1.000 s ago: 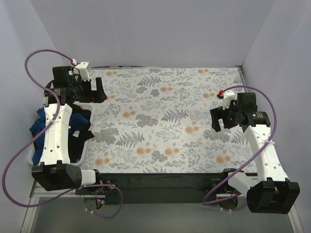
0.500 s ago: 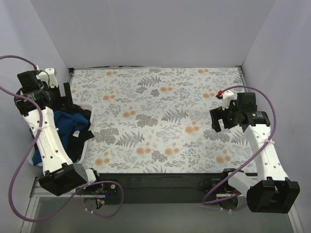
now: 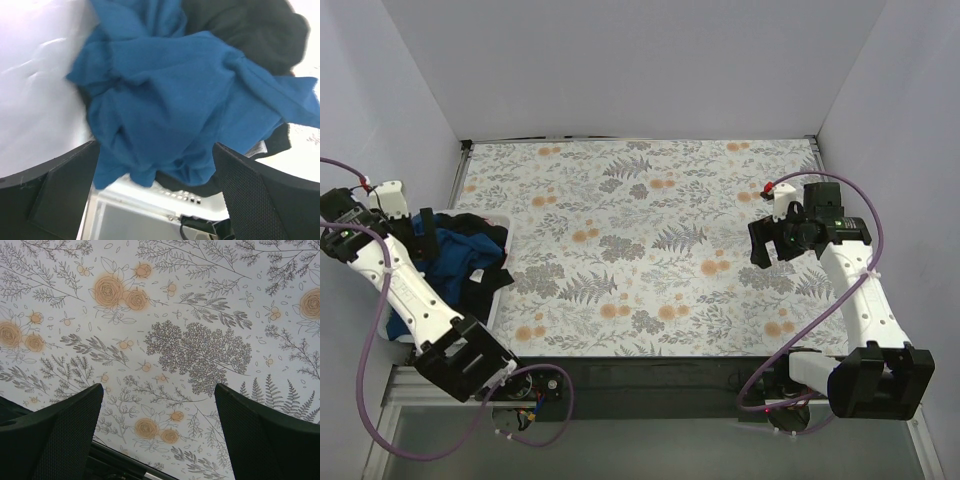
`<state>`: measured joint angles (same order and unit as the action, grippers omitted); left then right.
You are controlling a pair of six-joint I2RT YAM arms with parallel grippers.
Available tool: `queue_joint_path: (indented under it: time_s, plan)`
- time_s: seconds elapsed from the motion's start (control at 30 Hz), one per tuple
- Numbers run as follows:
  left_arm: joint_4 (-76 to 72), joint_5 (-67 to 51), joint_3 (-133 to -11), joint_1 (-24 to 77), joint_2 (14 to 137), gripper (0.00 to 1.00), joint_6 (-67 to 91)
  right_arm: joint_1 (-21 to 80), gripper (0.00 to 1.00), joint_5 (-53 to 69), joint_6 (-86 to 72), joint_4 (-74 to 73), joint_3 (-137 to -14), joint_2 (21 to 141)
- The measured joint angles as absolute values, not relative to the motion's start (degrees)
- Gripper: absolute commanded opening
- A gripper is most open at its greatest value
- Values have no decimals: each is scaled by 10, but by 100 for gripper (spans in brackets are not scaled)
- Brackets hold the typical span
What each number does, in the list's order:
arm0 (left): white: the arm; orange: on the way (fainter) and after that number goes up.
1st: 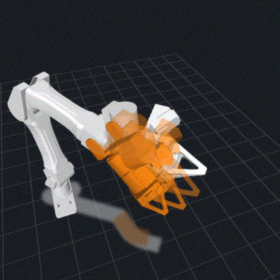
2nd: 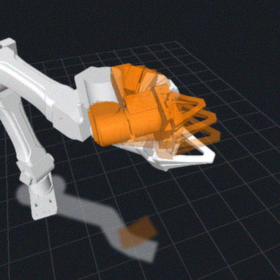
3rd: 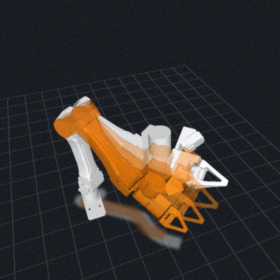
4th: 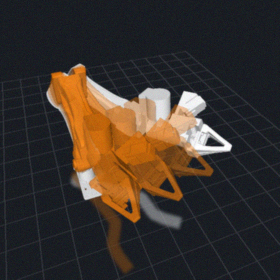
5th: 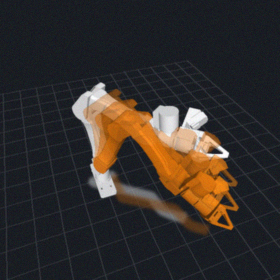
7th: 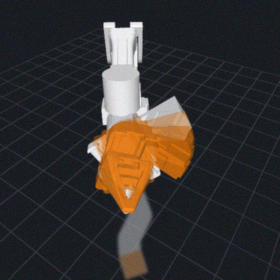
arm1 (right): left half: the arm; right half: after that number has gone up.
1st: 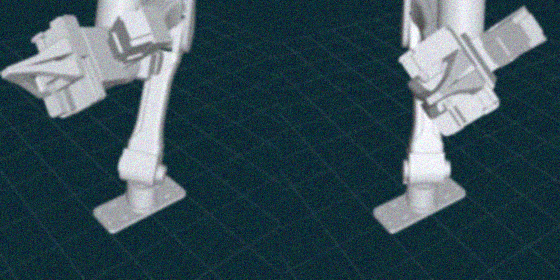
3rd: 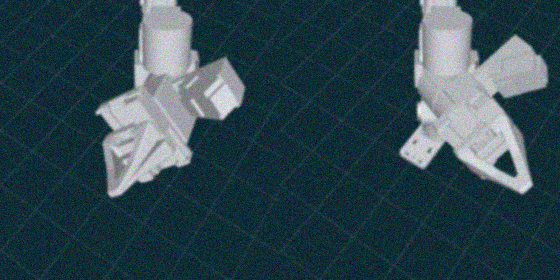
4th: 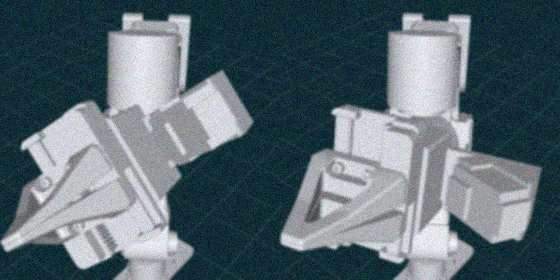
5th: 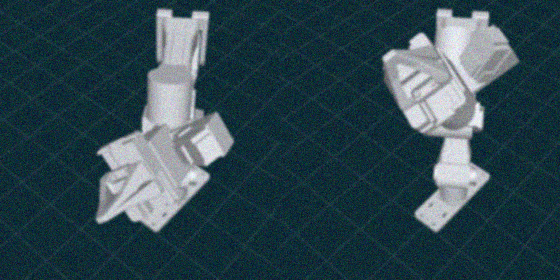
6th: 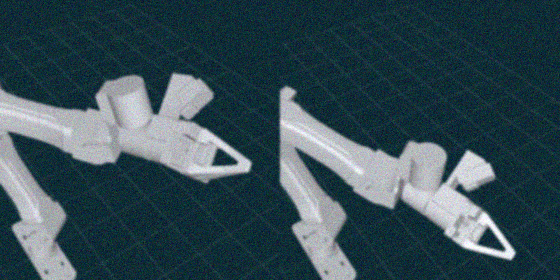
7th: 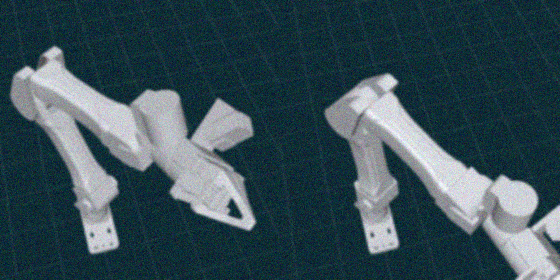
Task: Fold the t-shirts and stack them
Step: Grab the tshirt from the pile
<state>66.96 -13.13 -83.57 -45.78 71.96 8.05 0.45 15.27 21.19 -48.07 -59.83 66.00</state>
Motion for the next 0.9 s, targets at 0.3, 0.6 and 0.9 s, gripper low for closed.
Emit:
queue_joint_path:
  time_s: [0.3, 0.6, 0.9]
  plan:
    - [662, -211, -801, -458, 778, 67, 66, 4, 98, 166, 210, -482, -599, 666]
    - [669, -264, -834, -458, 808, 0, 64, 4, 98, 167, 210, -488, -599, 666]
    - [670, -350, -1039, -349, 800, 0, 118, 4, 98, 174, 210, -496, -603, 668]
